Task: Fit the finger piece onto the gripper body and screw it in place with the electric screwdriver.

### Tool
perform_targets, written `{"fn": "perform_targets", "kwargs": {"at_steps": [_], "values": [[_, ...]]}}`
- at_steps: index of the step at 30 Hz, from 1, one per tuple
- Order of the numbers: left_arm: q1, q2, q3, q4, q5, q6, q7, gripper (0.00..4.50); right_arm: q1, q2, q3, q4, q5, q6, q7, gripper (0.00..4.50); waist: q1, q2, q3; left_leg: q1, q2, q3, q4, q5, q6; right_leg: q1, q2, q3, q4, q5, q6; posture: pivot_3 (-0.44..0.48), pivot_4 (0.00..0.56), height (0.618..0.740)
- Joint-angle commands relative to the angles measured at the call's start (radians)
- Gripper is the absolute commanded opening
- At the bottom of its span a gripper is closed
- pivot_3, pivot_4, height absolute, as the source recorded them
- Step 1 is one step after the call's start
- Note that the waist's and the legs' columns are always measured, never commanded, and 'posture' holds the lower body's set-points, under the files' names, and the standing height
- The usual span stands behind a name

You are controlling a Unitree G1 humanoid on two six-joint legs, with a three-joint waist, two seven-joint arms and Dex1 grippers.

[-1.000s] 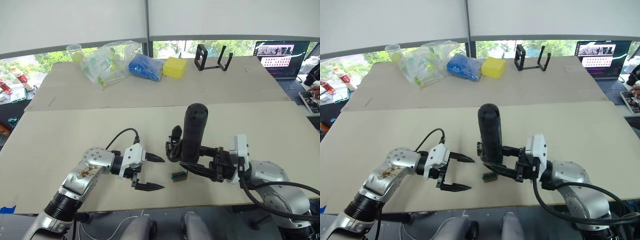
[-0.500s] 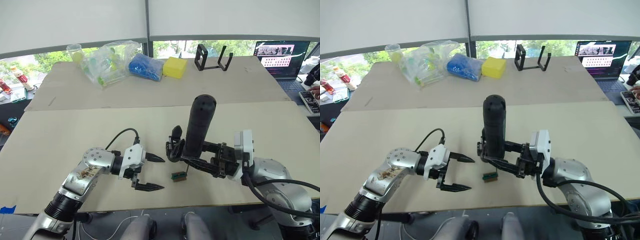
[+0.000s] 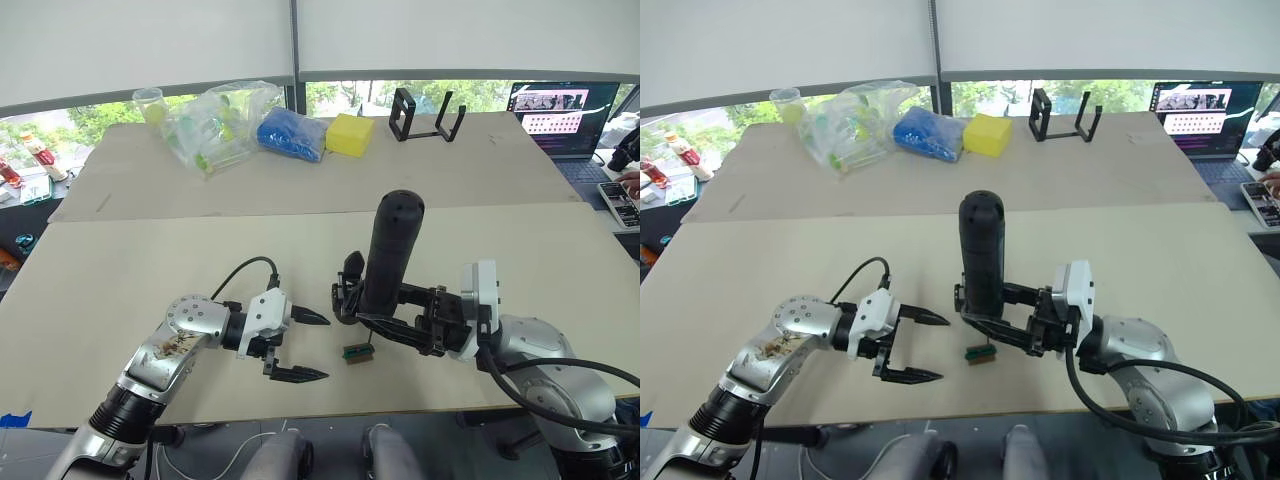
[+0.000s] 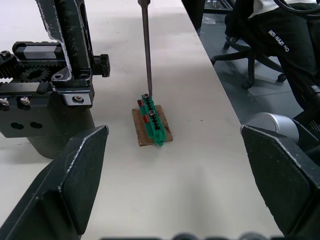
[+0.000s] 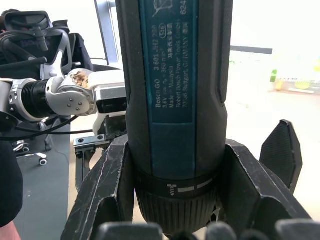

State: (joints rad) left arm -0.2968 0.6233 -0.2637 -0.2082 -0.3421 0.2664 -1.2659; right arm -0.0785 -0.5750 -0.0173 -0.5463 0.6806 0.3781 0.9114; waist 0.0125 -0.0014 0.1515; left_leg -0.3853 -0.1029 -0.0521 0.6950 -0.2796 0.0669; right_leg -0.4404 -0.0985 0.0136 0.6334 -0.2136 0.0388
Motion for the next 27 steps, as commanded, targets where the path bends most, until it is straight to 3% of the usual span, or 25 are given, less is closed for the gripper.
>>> {"fn": "perform_targets", "kwargs": {"at_steps": [1,27], "values": [[0.005,0.0,-0.002,-0.024,-0.002,-0.012,0.002,4.5,-0.014,-0.004,-0.026,-0.019,0.01,-0.028,0.008,1.93,0.0,0.0,0.0,0.0,0.0,0.0,0.0,0.0,0.0,0.0,0.0,0.0,0.0,0.0,0.0,0.0,0.15,0.737],[0.001,0.001,-0.002,-0.02,0.0,-0.015,0.001,4.5,-0.013,-0.015,-0.039,-0.045,0.036,-0.018,-0.008,1.93,0.0,0.0,0.0,0.0,0.0,0.0,0.0,0.0,0.0,0.0,0.0,0.0,0.0,0.0,0.0,0.0,0.15,0.737]]}}
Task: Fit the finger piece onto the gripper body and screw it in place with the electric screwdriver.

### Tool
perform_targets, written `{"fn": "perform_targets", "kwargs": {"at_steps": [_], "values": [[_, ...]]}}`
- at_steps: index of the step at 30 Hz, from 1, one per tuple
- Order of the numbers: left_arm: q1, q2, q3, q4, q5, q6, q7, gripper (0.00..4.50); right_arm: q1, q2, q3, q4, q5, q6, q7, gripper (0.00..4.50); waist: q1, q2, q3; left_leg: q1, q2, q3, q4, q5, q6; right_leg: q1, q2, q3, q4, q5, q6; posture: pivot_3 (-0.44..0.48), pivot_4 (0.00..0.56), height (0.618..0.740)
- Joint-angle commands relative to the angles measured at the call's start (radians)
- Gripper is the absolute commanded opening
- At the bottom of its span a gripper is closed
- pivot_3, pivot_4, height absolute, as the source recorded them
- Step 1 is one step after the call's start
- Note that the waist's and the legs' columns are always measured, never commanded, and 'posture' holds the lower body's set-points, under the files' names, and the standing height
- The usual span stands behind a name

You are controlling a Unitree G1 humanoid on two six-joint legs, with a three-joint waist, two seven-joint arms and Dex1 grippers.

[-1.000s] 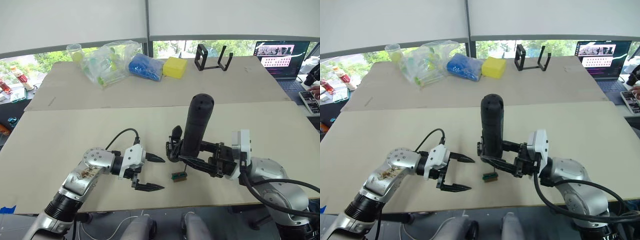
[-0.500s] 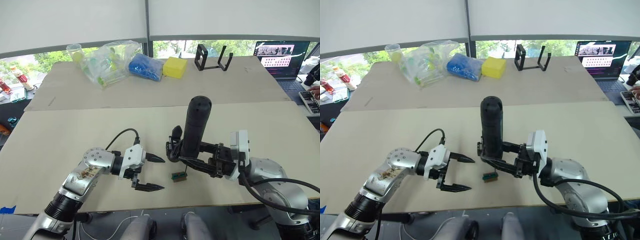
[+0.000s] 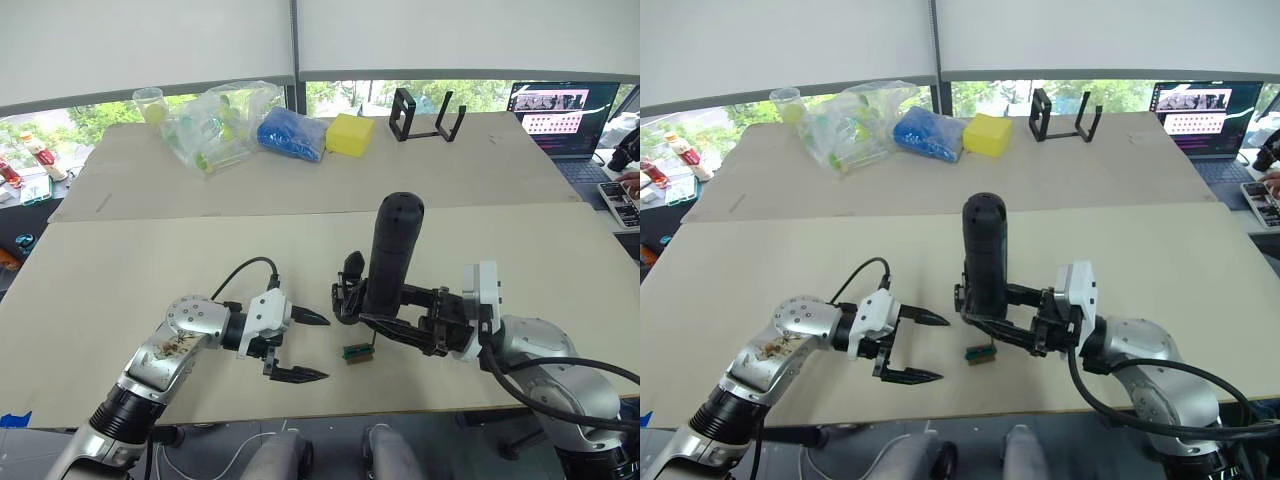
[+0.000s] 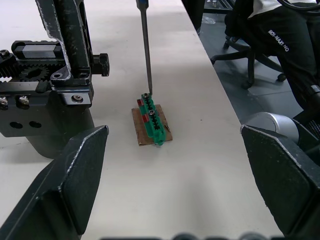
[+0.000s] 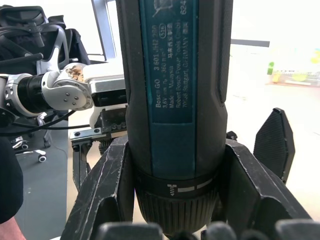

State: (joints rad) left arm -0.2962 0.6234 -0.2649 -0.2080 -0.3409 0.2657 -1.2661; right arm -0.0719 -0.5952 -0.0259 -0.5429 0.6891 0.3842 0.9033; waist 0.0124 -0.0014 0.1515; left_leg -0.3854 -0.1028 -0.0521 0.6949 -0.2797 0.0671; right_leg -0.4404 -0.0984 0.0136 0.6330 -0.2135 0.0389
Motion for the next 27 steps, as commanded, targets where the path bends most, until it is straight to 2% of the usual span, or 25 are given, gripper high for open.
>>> {"fn": "perform_targets", "kwargs": {"at_steps": [1,27], "values": [[0.0,0.001,0.0,-0.02,-0.001,-0.015,0.001,4.5,-0.02,0.004,-0.029,-0.047,0.025,-0.026,0.001,1.93,0.0,0.0,0.0,0.0,0.0,0.0,0.0,0.0,0.0,0.0,0.0,0.0,0.0,0.0,0.0,0.0,0.15,0.737],[-0.004,0.002,0.002,-0.016,0.003,-0.015,-0.001,4.5,-0.027,0.015,-0.016,-0.037,0.002,-0.024,0.002,1.93,0.0,0.0,0.0,0.0,0.0,0.0,0.0,0.0,0.0,0.0,0.0,0.0,0.0,0.0,0.0,0.0,0.15,0.737]]}}
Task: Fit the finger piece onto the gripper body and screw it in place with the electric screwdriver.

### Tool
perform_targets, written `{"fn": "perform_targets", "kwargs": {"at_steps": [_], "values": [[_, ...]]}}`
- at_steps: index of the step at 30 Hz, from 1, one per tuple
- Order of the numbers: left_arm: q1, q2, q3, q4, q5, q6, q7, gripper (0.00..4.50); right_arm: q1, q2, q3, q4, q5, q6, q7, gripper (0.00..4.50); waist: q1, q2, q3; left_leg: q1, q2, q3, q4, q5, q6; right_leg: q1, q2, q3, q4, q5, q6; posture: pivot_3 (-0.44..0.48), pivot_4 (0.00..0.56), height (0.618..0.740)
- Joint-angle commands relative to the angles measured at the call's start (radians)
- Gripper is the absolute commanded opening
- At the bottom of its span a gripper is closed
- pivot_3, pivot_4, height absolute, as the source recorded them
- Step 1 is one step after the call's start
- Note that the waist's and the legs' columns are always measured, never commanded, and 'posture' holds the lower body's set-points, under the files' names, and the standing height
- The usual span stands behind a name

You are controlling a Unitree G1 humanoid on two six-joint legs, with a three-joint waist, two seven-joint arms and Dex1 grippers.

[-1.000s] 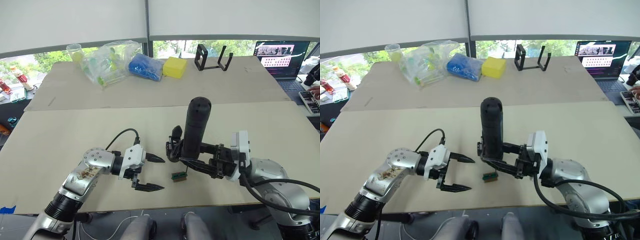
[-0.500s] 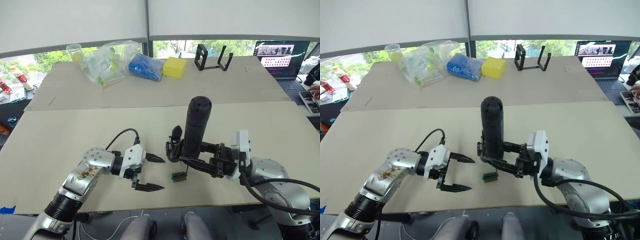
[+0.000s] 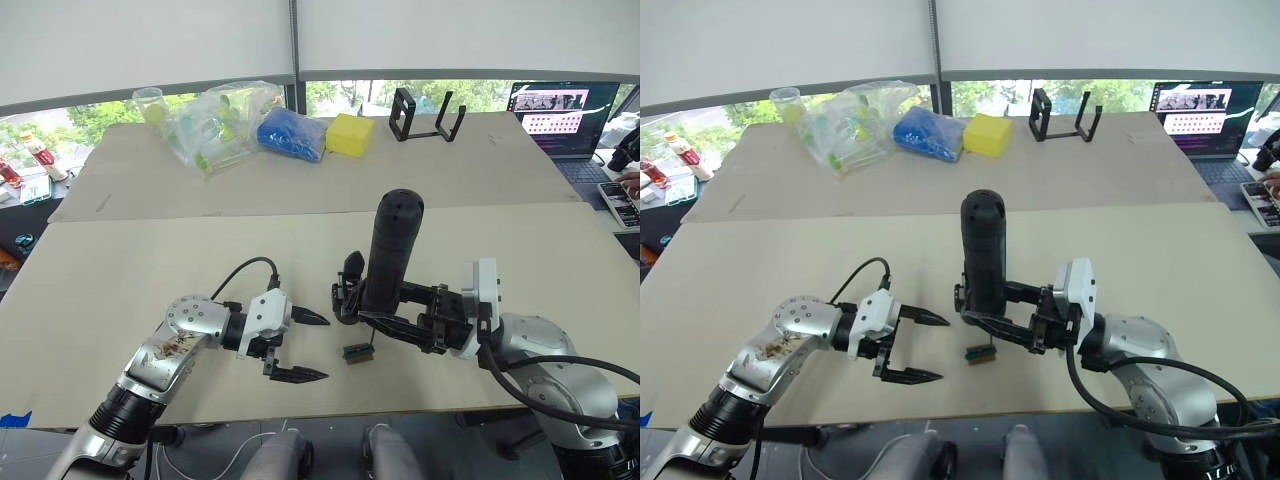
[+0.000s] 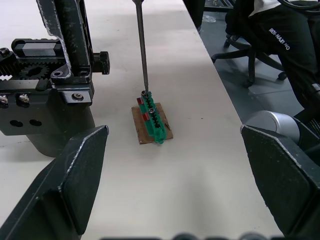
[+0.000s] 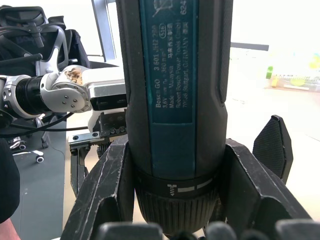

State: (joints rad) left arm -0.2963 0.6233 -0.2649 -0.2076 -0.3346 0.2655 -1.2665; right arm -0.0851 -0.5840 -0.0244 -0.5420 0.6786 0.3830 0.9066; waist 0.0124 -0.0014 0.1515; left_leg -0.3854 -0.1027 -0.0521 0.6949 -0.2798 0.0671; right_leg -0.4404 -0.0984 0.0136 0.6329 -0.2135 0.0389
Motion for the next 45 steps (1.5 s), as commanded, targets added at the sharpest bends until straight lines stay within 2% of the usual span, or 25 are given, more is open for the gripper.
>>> {"fn": "perform_targets", "kwargs": {"at_steps": [1,45], "values": [[-0.004,0.002,0.002,-0.016,-0.003,-0.015,-0.001,4.5,-0.015,0.004,-0.016,-0.039,0.013,-0.023,-0.003,1.93,0.0,0.0,0.0,0.0,0.0,0.0,0.0,0.0,0.0,0.0,0.0,0.0,0.0,0.0,0.0,0.0,0.15,0.737],[0.004,0.005,0.001,-0.02,0.003,-0.026,-0.001,4.5,-0.025,-0.022,0.001,-0.029,0.013,-0.012,0.002,1.93,0.0,0.0,0.0,0.0,0.0,0.0,0.0,0.0,0.0,0.0,0.0,0.0,0.0,0.0,0.0,0.0,0.15,0.737]]}}
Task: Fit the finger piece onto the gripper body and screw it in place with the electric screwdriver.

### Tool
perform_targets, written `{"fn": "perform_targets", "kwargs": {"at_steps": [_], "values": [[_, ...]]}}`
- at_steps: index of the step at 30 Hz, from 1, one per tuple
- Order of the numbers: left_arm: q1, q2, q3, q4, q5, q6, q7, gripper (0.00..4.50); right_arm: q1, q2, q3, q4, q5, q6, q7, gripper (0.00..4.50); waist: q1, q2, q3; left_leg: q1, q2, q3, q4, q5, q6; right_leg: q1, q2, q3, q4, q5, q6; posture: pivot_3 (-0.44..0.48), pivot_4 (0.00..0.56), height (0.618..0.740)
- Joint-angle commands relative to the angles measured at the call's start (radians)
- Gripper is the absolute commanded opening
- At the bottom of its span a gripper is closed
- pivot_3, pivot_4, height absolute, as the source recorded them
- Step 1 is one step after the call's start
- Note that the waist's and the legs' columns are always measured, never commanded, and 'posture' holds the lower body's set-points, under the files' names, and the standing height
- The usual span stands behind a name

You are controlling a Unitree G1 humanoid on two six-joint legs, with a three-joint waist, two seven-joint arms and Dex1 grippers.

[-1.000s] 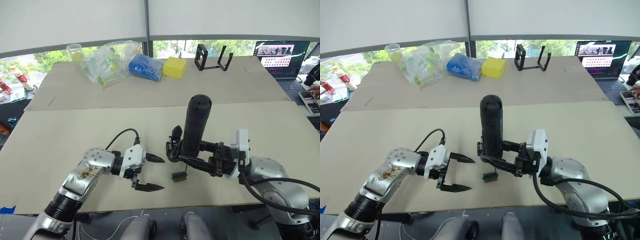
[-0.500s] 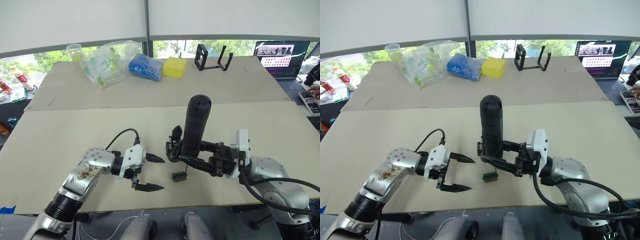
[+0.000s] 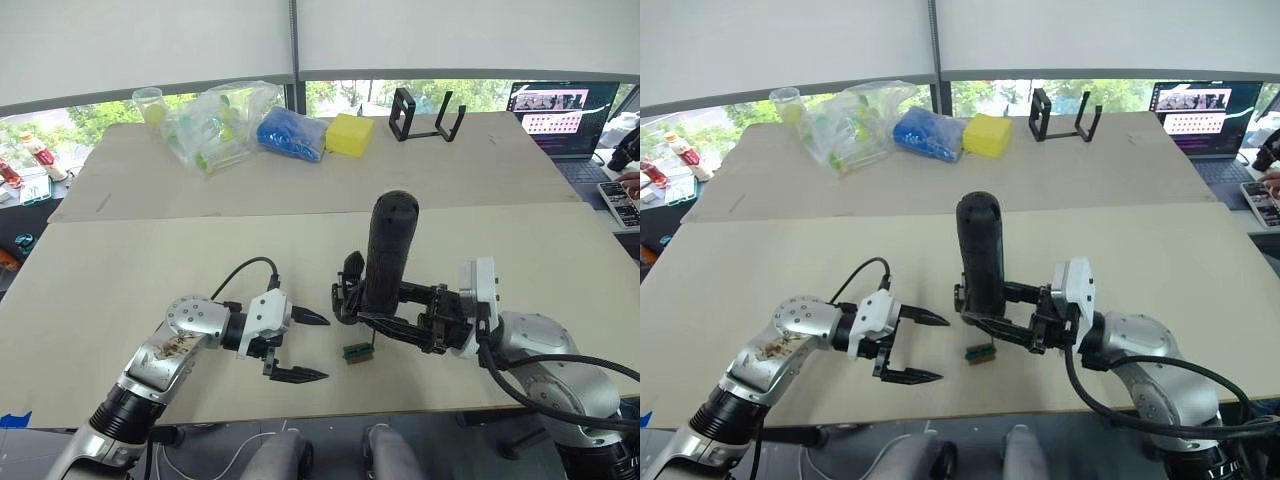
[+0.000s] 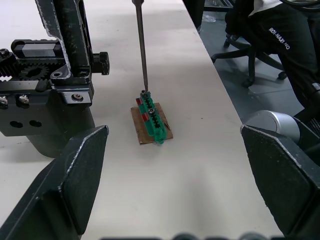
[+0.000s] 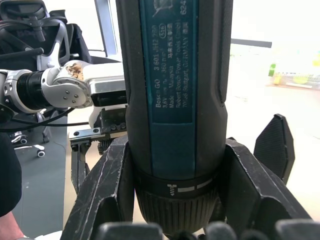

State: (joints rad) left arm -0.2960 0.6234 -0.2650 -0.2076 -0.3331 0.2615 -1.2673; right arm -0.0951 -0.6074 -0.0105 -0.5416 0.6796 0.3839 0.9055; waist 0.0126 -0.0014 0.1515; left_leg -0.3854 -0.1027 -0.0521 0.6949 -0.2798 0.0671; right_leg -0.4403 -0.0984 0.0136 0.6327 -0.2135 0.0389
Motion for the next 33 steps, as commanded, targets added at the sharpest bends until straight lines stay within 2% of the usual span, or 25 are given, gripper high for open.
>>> {"fn": "perform_targets", "kwargs": {"at_steps": [1,17,22,27,33], "values": [[0.005,0.006,0.002,-0.02,0.001,-0.023,-0.001,4.5,-0.012,-0.001,-0.013,-0.03,0.014,-0.011,0.007,1.93,0.0,0.0,0.0,0.0,0.0,0.0,0.0,0.0,0.0,0.0,0.0,0.0,0.0,0.0,0.0,0.0,0.15,0.737],[0.0,-0.002,0.0,-0.009,0.004,-0.029,0.001,4.5,0.029,-0.019,-0.002,-0.025,-0.001,-0.022,0.039,1.93,-0.001,0.0,0.0,0.0,0.0,0.0,0.0,0.0,0.0,0.0,0.0,0.0,0.0,0.0,0.0,0.0,0.15,0.737],[-0.003,-0.005,0.0,-0.005,0.007,-0.031,0.0,4.5,0.018,-0.006,-0.012,-0.008,-0.012,-0.031,0.044,1.93,0.0,0.0,0.0,0.0,0.0,0.0,0.0,0.0,0.0,0.0,0.0,0.0,0.0,0.0,0.0,0.0,0.15,0.737],[-0.006,-0.008,0.0,0.001,0.01,-0.033,-0.004,4.5,-0.003,0.001,-0.052,-0.032,0.048,-0.017,0.042,1.93,0.0,0.0,0.0,0.0,0.0,0.0,0.0,0.0,0.0,0.0,0.0,0.0,0.0,0.0,0.0,0.0,0.15,0.737],[-0.008,-0.017,-0.005,0.002,0.012,-0.033,-0.002,4.5,-0.022,0.012,-0.041,-0.03,0.034,-0.022,0.022,1.93,0.0,0.0,0.0,0.0,0.0,0.0,0.0,0.0,0.0,0.0,0.0,0.0,0.0,0.0,0.0,0.0,0.15,0.737]]}}
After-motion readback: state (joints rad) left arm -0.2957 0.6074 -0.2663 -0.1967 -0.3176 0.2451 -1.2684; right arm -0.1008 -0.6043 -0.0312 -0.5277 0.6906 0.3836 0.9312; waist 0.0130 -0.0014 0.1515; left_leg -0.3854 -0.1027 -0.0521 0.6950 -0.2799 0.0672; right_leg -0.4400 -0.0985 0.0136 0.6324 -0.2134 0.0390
